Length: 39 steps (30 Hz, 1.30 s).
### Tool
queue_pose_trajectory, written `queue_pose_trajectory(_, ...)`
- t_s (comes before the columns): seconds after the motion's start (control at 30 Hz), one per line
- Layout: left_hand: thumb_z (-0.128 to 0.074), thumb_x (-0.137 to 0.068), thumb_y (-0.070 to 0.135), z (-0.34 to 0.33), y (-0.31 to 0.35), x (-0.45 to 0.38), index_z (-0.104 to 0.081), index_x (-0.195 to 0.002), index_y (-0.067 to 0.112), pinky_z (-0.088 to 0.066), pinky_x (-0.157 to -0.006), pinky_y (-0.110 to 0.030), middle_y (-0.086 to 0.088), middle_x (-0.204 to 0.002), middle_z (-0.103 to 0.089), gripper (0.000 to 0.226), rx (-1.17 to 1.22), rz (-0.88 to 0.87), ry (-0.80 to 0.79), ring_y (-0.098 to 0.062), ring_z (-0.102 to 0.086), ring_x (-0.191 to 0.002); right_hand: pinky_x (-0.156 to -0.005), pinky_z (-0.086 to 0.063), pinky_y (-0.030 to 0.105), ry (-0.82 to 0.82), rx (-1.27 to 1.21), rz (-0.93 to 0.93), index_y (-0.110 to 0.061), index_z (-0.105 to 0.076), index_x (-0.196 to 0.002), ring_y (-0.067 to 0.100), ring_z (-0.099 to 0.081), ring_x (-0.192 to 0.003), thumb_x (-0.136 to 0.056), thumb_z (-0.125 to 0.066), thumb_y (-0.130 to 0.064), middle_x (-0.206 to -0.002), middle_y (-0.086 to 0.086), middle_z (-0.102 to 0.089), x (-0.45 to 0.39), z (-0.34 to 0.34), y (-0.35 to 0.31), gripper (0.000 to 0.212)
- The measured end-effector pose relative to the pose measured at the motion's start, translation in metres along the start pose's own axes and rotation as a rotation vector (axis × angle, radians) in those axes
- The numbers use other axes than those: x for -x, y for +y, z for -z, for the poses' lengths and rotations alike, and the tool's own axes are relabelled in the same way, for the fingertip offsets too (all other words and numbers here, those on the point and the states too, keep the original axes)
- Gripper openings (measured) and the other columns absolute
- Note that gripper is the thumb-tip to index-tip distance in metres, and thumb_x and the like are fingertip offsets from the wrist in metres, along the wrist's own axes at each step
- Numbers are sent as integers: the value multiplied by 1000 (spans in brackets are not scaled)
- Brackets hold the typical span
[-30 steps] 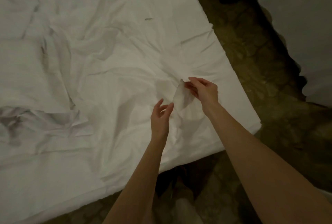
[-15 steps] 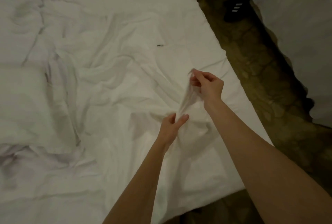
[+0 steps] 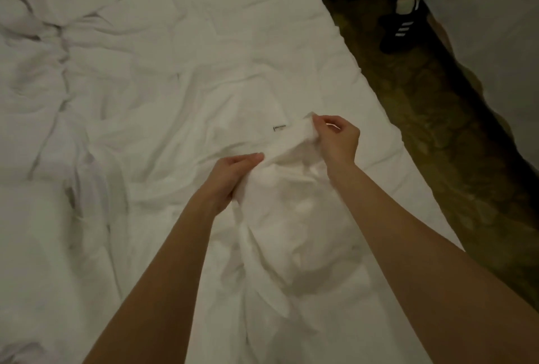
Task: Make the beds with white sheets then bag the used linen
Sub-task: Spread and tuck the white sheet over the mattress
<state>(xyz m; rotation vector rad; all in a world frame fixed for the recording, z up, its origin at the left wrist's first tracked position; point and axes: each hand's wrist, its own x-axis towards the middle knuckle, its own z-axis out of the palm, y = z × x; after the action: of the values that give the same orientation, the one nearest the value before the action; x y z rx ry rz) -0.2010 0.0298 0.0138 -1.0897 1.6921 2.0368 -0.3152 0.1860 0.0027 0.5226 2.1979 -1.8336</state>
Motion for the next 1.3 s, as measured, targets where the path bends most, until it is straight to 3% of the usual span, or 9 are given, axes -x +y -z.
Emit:
queue_pose_trajectory(0.37,-79,-78,16,9,77,-121,-74,-96,14,-55,-71,-22,-3,-88,-74,19,-69,-156,185,-11,-71,-76,-70,-49,13,62,78,118,-16,-67,-84,3,-59,-66,-87,-70,-25,-71,-11,-63,-109,-63,-26,11)
queue_pose_trajectory(0.63,-80,-76,12,-8,126,-199,-71,-82,15,-50,-59,-12,14,-56,-66,11,-183,-277,249,4,-62,-53,-66,-45,9,128,37,53,-13,-68,-88,3,-56,-69,-89,-68,-21,-75,-11,-60,-187,-90,-36,8)
queue_pose_trajectory(0.73,-82,-74,15,-9,138,-225,-70,-76,20,-52,-60,-16,9,-66,-68,13,-236,-281,281,-1,-64,-58,-71,-45,13,145,66,27,-15,-66,-87,4,-56,-70,-89,-67,-21,-76,-10,-60,-212,-100,-33,7)
queue_pose_trajectory(0.83,-83,-73,17,-7,131,-244,-71,-80,21,-56,-72,-23,0,-83,-71,14,-310,-203,302,-12,-68,-76,-76,-47,17,132,193,41,-14,-67,-90,9,-58,-78,-89,-66,-18,-89,-2,-67,-226,-108,-19,5)
queue_pose_trajectory(0.9,-83,-72,18,-6,120,-249,-72,-88,21,-57,-77,-25,-3,-91,-71,19,-342,-168,333,-15,-68,-84,-82,-50,22,107,313,75,-15,-63,-91,14,-60,-86,-86,-67,-17,-98,2,-67,-232,-113,-12,6)
queue_pose_trajectory(1.0,-82,-72,18,-5,114,-247,-69,-97,18,-56,-70,-22,2,-90,-69,28,-338,-191,340,-13,-67,-84,-90,-51,31,74,376,99,-17,-54,-90,20,-60,-94,-82,-71,-18,-105,6,-62,-237,-117,-9,19)
queue_pose_trajectory(1.17,-76,-81,21,-11,100,-211,-54,-125,14,-53,-93,-39,-1,-113,-58,50,-309,-267,376,-17,-61,-105,-91,-47,29,25,537,93,-15,-52,-101,17,-55,-97,-84,-69,-33,-108,2,-57,-222,-89,-4,30)
queue_pose_trajectory(1.23,-71,-84,18,-22,86,-181,-53,-126,15,-49,-98,-30,3,-118,-56,45,-323,-356,423,-8,-54,-110,-82,-45,24,-4,514,67,-14,-55,-102,14,-54,-91,-85,-67,-36,-102,0,-58,-206,-65,-2,30)
queue_pose_trajectory(1.3,-68,-86,13,-36,69,-147,-54,-127,13,-39,-96,-7,4,-123,-56,43,-354,-440,453,-1,-49,-111,-70,-44,18,-40,429,20,-15,-57,-95,12,-56,-84,-86,-67,-37,-94,0,-61,-188,-40,2,26)
